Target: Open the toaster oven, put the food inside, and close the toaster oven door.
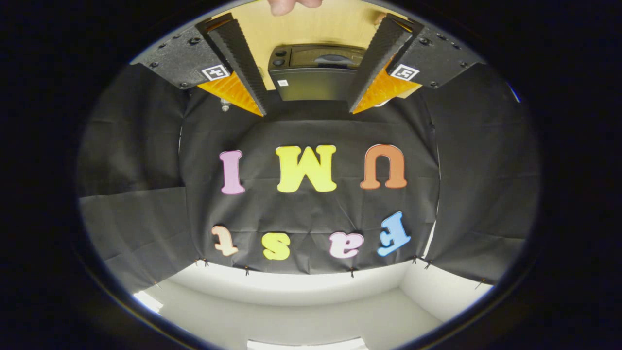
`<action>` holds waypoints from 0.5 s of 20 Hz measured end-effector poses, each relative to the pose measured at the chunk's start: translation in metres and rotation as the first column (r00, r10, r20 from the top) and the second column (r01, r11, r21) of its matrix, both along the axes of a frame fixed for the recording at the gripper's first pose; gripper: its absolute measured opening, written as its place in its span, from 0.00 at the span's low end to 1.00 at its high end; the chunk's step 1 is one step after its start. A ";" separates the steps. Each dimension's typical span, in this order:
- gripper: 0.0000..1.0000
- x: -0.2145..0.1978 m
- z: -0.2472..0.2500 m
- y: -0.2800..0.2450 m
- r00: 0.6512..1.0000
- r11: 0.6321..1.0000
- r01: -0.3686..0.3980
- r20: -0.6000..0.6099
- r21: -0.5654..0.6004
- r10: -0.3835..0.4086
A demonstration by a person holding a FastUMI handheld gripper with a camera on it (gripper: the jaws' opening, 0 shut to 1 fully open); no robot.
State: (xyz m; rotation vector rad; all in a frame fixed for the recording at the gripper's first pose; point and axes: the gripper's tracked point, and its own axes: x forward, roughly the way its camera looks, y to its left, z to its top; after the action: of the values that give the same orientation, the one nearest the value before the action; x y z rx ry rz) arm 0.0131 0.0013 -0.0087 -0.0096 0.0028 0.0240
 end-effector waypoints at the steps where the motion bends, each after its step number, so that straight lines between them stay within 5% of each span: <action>1: 1.00 0.001 -0.002 0.002 1.000 1.000 -0.008 -0.008 0.000 0.008; 10: 1.00 0.029 -0.015 0.008 0.998 0.999 -0.051 -0.032 -0.004 0.051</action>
State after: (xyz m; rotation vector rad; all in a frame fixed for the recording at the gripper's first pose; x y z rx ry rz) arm 0.0425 0.0092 -0.0239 -0.0146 0.0341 0.0752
